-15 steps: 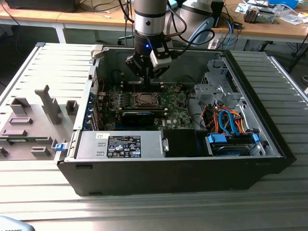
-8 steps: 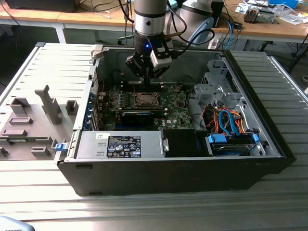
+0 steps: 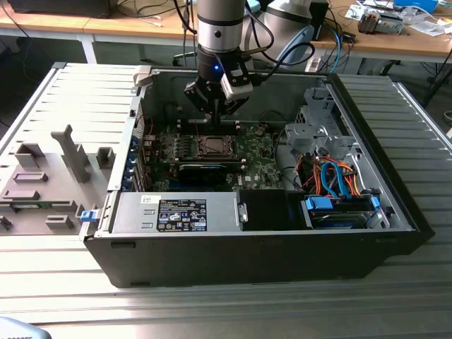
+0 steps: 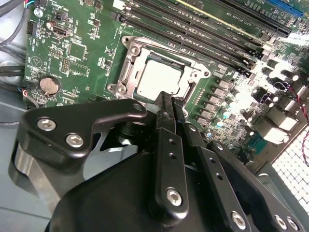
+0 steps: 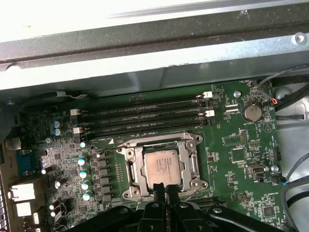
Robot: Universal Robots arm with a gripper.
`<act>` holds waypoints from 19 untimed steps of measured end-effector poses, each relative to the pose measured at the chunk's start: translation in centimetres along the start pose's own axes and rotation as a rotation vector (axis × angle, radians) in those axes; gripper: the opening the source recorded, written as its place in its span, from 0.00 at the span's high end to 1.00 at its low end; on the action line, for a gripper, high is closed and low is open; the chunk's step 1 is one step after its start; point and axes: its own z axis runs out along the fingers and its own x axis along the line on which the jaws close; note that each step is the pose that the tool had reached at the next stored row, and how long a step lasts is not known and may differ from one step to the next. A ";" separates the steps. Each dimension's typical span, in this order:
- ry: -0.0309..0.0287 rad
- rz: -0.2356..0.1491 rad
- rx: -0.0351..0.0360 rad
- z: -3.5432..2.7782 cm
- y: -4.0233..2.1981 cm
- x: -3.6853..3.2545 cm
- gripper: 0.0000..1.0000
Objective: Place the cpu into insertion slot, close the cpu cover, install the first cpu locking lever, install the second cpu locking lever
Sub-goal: 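Install the first cpu locking lever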
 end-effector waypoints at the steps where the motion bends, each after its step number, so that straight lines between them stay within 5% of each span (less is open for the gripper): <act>1: 0.0000 -0.001 0.0000 0.00 0.00 0.00 0.84; 19: -0.0006 -0.021 -0.0003 0.04 0.00 0.00 0.84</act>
